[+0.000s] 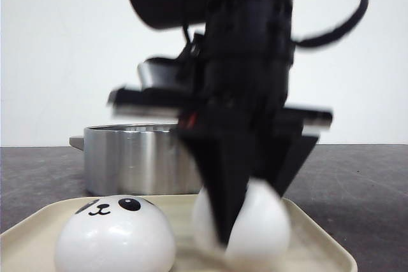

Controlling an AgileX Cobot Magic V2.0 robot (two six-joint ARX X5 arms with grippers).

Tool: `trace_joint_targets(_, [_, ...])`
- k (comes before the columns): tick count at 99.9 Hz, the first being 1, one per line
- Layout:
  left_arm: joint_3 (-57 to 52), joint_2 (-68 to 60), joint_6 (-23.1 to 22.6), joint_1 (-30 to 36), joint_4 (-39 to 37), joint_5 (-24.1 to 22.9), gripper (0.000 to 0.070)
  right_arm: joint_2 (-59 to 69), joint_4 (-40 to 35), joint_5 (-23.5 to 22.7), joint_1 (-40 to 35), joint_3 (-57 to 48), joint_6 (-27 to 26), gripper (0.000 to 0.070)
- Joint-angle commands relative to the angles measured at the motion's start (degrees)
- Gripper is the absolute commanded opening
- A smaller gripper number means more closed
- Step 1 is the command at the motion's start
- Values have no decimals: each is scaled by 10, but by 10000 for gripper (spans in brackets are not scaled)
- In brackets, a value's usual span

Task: Steam buns
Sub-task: 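Move the bun with the right gripper into the pot and release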

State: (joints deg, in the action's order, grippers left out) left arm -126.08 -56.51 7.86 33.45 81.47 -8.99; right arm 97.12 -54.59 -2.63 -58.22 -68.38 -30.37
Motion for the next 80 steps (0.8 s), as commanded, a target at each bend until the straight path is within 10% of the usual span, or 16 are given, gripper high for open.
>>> trace_joint_targets(1, [-12,-6,-10,4,21,-2,676,-34,-3,16,-10,-66,13,17])
trace_joint_targets(26, [-12,-9,-12,4,21,-2,676,-55,24,86,21,-289,92,12])
trace_joint_targets(80, [-12,-12,-12,4,16,-2,676,175,30,-51,196,-337,97,11])
